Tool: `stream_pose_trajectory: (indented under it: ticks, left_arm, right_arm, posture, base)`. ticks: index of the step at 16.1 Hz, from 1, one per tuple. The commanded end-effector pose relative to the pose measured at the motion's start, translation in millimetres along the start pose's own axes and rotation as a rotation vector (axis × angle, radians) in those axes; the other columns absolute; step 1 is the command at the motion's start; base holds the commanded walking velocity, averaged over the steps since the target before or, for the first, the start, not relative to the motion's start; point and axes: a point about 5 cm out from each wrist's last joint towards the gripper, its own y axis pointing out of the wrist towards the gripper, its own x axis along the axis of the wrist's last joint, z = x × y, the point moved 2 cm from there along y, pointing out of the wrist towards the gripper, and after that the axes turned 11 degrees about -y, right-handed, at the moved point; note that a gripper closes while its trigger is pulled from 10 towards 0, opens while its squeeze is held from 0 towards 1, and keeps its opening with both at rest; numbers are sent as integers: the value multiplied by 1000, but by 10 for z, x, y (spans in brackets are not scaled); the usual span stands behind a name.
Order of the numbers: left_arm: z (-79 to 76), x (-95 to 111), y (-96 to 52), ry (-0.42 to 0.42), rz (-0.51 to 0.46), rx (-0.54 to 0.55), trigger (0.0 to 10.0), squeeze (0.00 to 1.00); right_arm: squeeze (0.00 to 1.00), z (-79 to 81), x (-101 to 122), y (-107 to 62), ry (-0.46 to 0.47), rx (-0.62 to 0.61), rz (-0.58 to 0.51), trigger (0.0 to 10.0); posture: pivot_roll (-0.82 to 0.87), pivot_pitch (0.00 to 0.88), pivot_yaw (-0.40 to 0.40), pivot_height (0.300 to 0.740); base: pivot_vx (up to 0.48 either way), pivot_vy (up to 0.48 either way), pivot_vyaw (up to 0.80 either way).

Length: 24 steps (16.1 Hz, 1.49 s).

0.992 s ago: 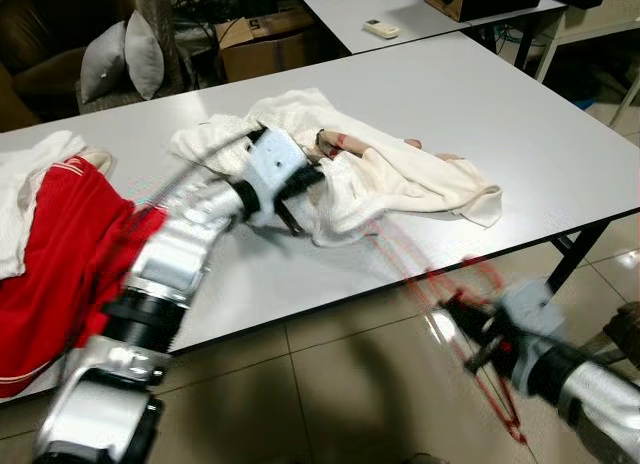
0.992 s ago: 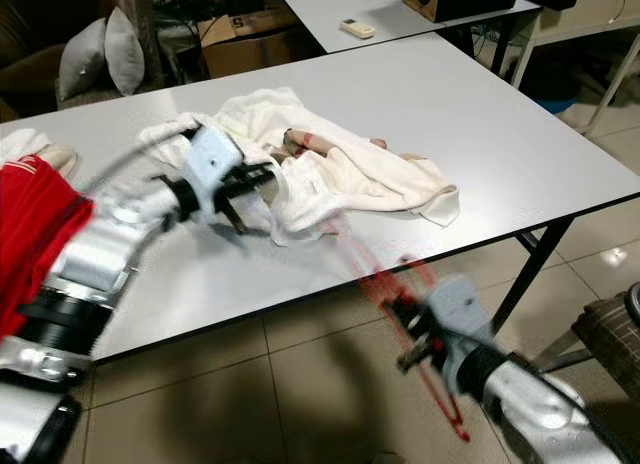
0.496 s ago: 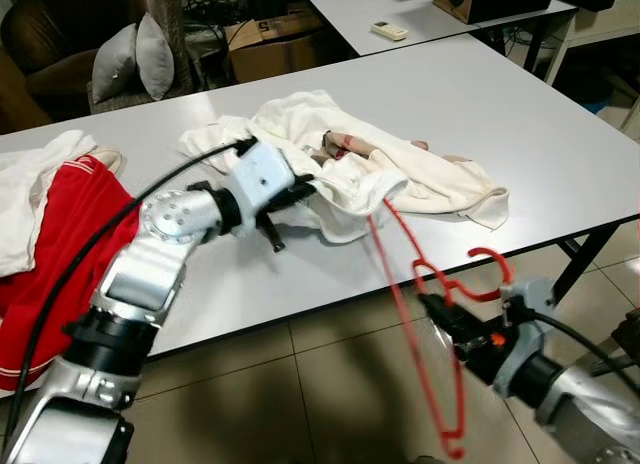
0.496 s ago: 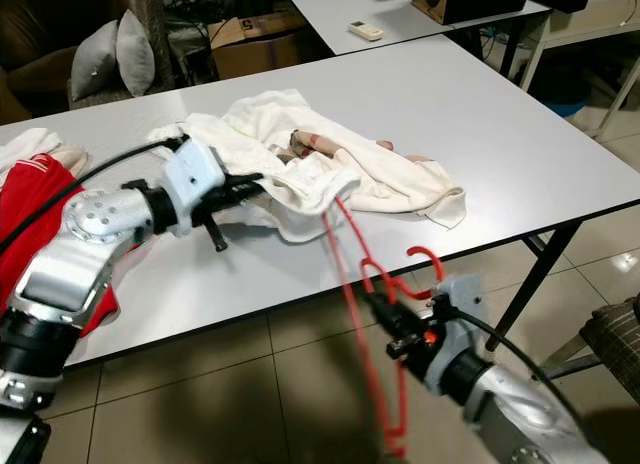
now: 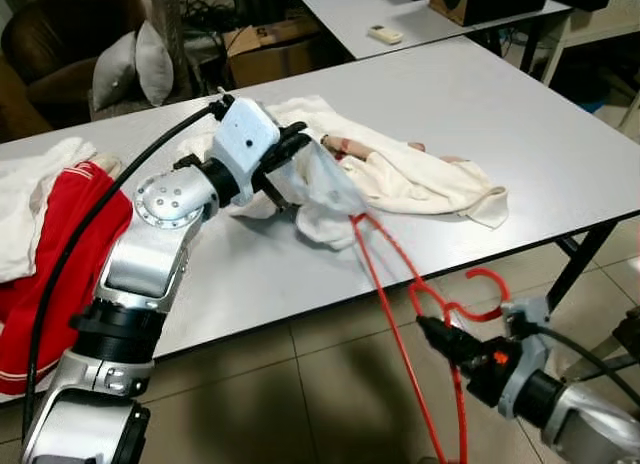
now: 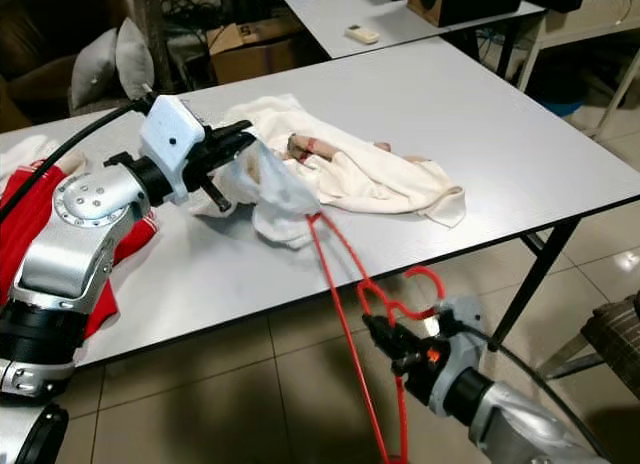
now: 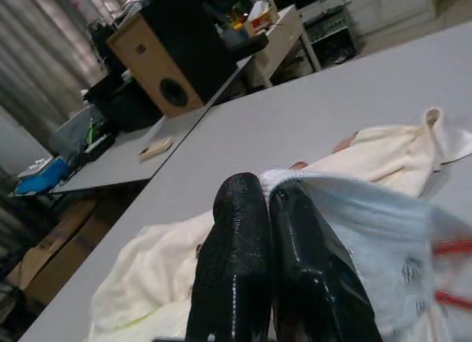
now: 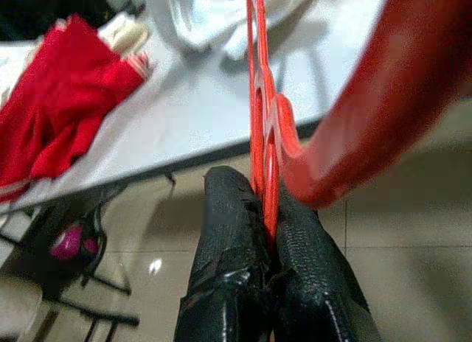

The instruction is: Hang hanger

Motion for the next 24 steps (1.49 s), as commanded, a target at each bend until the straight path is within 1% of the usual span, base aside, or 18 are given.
stream_pose_trajectory:
  ticks: [1,2,3,4,5,7,8,10,12,13,15,18,19,20,21,23,24]
  left_arm:
    - [-3,13,-54,32,2,-16,0,0]
    - [-20,-30,-84,47,26,-35,0,0]
    - [-35,-62,-104,51,43,-50,0,0]
    - [-52,-99,-127,58,64,-65,0,0]
    - [-74,-165,-159,79,102,-84,0,0]
    - [-92,-197,-167,81,117,-88,0,0]
    - [-95,-183,-154,72,111,-81,0,0]
    - [-78,-139,-101,40,90,-52,0,0]
    - [-59,-157,-76,6,89,-27,0,0]
    - [-55,-201,-68,-1,104,-19,0,0]
    - [-59,-216,-62,-3,117,-12,0,0]
    - [-84,-221,-78,-6,125,-1,0,0]
    - [-96,-237,-77,-9,128,1,0,0]
    - [-107,-244,-72,-10,130,1,0,0]
    - [-111,-243,-66,-11,130,1,0,0]
    - [-117,-235,-50,-10,131,-1,0,0]
    - [-117,-230,-44,-9,131,-2,0,0]
  right_arm:
    - [0,-5,147,-16,6,-11,-79,10000]
    - [0,-37,208,-38,40,-29,-130,10000]
    - [0,-48,218,-56,45,-33,-136,10000]
    - [0,-58,209,-78,39,-39,-126,10000]
    - [0,-103,191,-111,30,-74,-116,10000]
    - [0,-130,198,-141,14,-85,-107,10000]
    - [0,-115,200,-147,4,-73,-100,10000]
    - [0,-20,184,-139,-18,-14,-73,10000]
    - [0,-11,156,-111,-26,-12,-55,10000]
    - [0,-14,165,-85,-35,-13,-54,10000]
    - [0,7,155,-74,-44,-1,-45,10000]
    - [0,17,78,-96,-55,13,3,10000]
    - [0,3,65,-98,-122,11,41,10000]
    - [0,-27,34,-103,-232,-4,94,10000]
    - [0,-39,32,-104,-294,-10,109,10000]
    - [0,-9,148,-99,-297,-3,36,10000]
    - [0,11,194,-107,-317,8,16,10000]
  posture:
    - [-67,0,158,740]
    - [-67,0,159,740]
    - [-67,0,159,740]
    - [-67,0,159,740]
    - [-67,0,159,740]
    - [-67,0,159,740]
    - [-65,0,158,740]
    - [-66,0,162,740]
    - [-70,0,172,740]
    - [-66,0,178,740]
    - [-48,8,166,740]
    - [-37,18,148,740]
    - [-39,21,150,740]
    - [-40,21,152,740]
    - [-41,21,154,740]
    - [-40,22,157,740]
    - [-40,22,157,740]
  base:
    - [0,0,0]
    - [0,0,0]
    - [0,0,0]
    - [0,0,0]
    - [0,0,0]
    - [0,0,0]
    - [0,0,0]
    - [0,0,0]
    - [0,0,0]
    - [0,0,0]
    - [0,0,0]
    - [0,0,0]
    - [0,0,0]
    - [0,0,0]
    - [0,0,0]
    - [0,0,0]
    - [0,0,0]
